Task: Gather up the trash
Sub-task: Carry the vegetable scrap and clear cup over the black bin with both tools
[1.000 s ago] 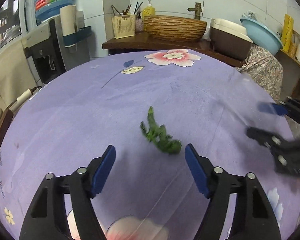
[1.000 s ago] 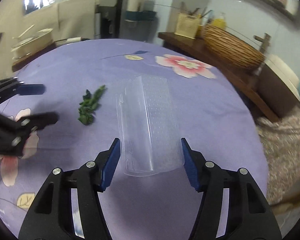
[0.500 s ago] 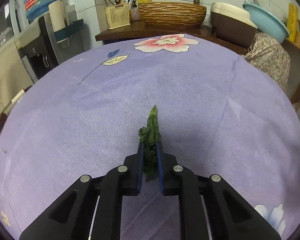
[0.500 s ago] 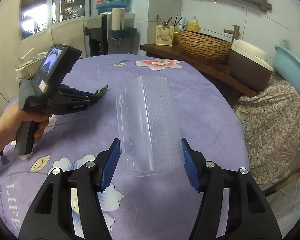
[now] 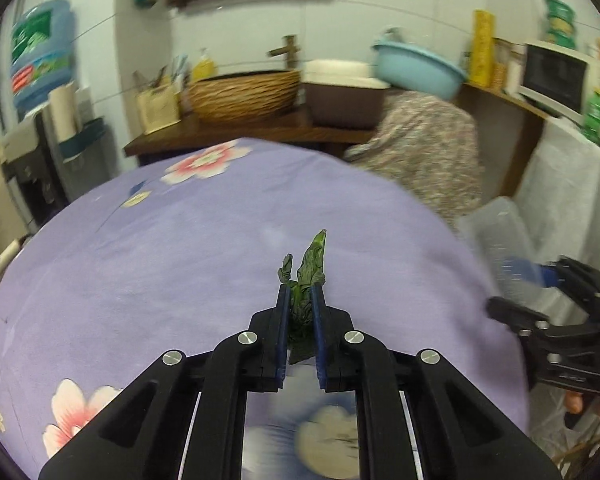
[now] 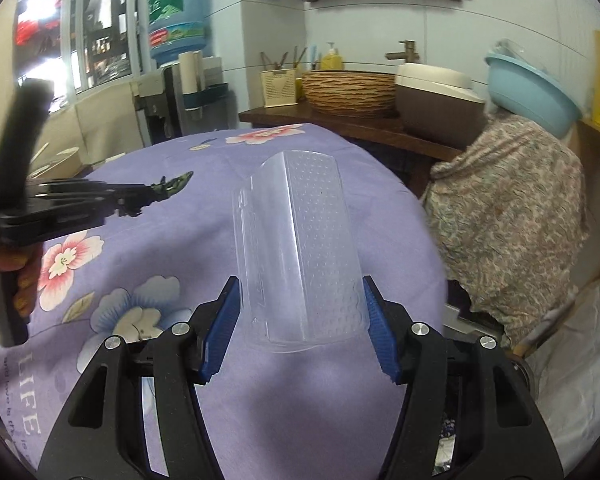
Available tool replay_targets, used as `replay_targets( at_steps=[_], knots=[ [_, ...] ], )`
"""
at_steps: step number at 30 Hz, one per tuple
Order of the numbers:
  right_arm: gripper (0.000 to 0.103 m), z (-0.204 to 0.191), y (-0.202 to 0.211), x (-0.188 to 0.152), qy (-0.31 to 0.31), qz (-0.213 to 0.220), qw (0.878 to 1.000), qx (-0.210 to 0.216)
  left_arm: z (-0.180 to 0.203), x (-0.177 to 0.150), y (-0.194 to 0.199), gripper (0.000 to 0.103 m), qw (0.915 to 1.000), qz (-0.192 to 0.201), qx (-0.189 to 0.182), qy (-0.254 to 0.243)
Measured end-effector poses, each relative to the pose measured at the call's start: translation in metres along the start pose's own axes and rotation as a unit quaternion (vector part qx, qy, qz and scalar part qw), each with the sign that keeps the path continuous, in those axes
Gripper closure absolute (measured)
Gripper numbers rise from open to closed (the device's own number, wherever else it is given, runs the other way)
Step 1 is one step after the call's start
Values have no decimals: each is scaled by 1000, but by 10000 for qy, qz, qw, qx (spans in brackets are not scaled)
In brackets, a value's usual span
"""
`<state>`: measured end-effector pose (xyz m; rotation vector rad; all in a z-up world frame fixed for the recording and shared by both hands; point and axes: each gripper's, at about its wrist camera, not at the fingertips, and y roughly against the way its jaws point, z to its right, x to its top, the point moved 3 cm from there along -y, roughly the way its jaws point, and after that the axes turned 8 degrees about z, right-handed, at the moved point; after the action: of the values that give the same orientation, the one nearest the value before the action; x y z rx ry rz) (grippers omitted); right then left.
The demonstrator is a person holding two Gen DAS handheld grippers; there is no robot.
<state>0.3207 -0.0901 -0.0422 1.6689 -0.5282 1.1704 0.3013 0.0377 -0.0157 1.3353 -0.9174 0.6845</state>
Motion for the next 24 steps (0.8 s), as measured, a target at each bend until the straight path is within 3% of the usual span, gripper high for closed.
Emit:
replay_targets(
  at_steps=[5, 8, 13, 19, 24],
  knots=[
    [43, 27, 37, -22, -298, 115, 9990, -322, 71, -2, 24, 92, 9981, 181, -478, -357],
    [43, 40, 62, -33, -341, 221, 9977, -538, 107, -8, 34, 92, 9959, 320, -560, -634],
    [43, 60, 98, -55, -383, 319, 9939, -986, 157, -15, 37, 92, 9927, 338, -946, -669],
    [43, 96, 138, -89, -767, 375, 9847, -1521, 212, -25, 34, 92, 9876, 345, -1227, -918],
    [43, 140, 159, -125, -1200, 178, 9726, -1982, 248, -35, 23, 92, 9841, 269, -1376, -1090]
  ],
)
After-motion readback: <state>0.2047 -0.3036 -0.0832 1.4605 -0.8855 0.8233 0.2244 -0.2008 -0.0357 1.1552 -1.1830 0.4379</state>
